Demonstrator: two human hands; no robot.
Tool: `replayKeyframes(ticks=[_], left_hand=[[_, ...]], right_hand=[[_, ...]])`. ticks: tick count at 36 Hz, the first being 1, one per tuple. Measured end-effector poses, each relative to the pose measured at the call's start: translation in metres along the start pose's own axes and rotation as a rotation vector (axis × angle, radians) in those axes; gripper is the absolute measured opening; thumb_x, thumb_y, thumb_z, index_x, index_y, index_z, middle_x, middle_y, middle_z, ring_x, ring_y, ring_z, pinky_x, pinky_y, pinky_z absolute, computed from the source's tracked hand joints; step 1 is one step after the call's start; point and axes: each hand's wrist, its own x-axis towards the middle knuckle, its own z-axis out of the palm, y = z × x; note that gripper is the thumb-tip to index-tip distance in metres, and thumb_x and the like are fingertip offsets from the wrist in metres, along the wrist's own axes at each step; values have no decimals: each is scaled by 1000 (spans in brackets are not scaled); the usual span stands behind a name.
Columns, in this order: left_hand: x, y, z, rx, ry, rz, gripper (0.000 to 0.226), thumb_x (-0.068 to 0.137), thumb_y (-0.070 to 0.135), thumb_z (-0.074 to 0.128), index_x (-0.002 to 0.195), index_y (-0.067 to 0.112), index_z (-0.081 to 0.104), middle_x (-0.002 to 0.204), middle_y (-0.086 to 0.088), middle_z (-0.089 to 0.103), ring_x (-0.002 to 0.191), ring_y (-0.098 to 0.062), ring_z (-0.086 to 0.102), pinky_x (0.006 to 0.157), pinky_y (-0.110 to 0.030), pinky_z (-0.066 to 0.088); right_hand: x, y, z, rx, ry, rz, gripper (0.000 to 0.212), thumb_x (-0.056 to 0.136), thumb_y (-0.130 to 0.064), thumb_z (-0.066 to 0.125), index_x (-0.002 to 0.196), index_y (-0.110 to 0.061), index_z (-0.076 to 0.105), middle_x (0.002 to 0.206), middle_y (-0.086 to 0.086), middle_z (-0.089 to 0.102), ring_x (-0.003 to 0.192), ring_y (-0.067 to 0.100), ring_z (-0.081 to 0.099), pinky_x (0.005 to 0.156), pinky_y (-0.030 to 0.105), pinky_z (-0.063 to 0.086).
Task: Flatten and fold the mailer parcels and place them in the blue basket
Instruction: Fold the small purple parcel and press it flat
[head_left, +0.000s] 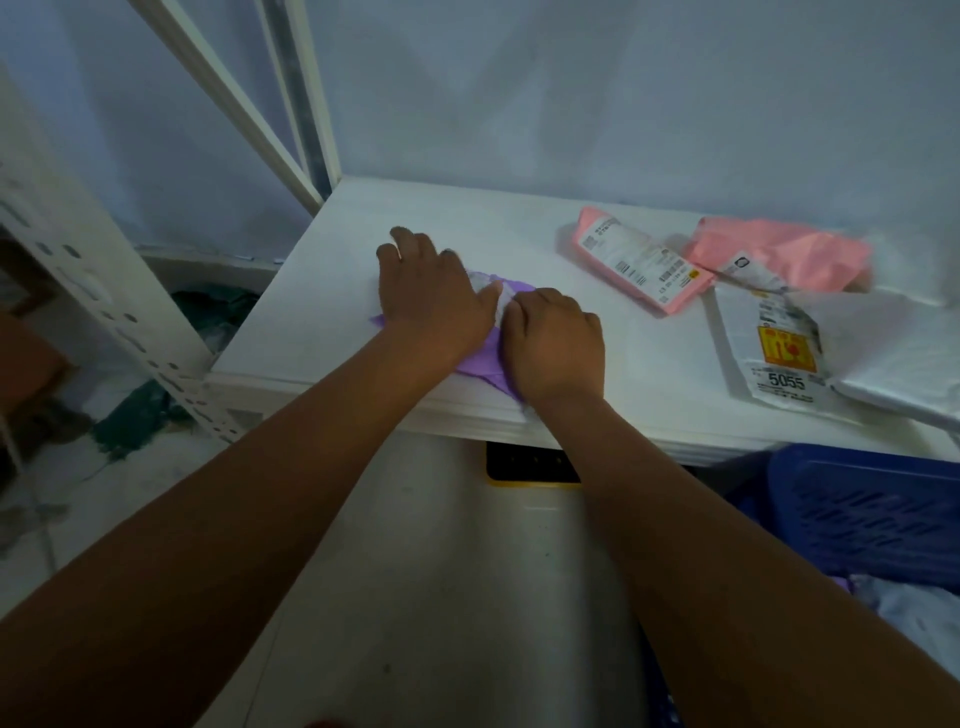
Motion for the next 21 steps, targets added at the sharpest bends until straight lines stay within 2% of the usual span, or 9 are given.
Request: replayKeyframes(ticks=[2,4,5,7,9,12,16,21], left_hand=[[5,-4,15,-161,59,178,66,100,54,25,150,12,36,161,-18,23,150,-35,12,119,-52,9],[5,-7,28,-447,-1,344,62,100,45,22,150,13,38,161,-14,27,150,-29,19,120,-47,14],[3,-9,32,-593,-50,361,58,102,41,25,150,12,39,159,-12,31,149,-27,24,120,-42,17],[1,-15,39,-714,-76,343,50,106,33,34,152,13,36,159,-9,32,148,-22,26,121,-36,17],[2,-21,43,-690,-65,329,51,106,35,38,154,18,32,161,-6,29,150,-19,23,122,-34,16],[3,-34,43,-667,-95,295,61,103,46,40,156,20,27,163,-2,25,151,-15,19,121,-31,14],[6,-40,47,-564,-115,277,72,100,59,33,157,16,22,164,-2,21,151,-14,18,123,-36,11],[5,-37,49,-540,-126,177,75,99,64,28,157,17,22,164,-2,19,151,-14,16,124,-41,7]], right_hand=[[2,1,0,53,-15,7,43,96,-30,24,92,-17,64,99,3,67,96,26,60,82,37,36],[3,3,2,77,-50,18,42,100,-29,25,107,-18,66,113,1,67,109,22,58,90,37,35],[3,3,2,73,-71,18,42,102,-29,26,117,-19,64,122,1,65,117,20,55,94,38,34],[3,2,4,38,-122,5,47,103,-33,22,134,-20,55,139,-1,56,134,19,44,103,39,32],[3,1,4,-2,-194,-2,50,105,-37,20,146,-22,42,154,-2,41,146,20,29,110,42,27],[3,-1,4,-36,-274,-2,54,105,-43,14,154,-25,29,162,-4,27,151,22,19,115,45,21],[4,-1,4,-43,-318,15,56,104,-44,10,156,-26,22,164,-5,20,152,21,15,117,45,18],[3,-3,3,-38,-302,29,55,104,-43,12,155,-25,25,163,-5,22,151,21,16,116,44,18]])
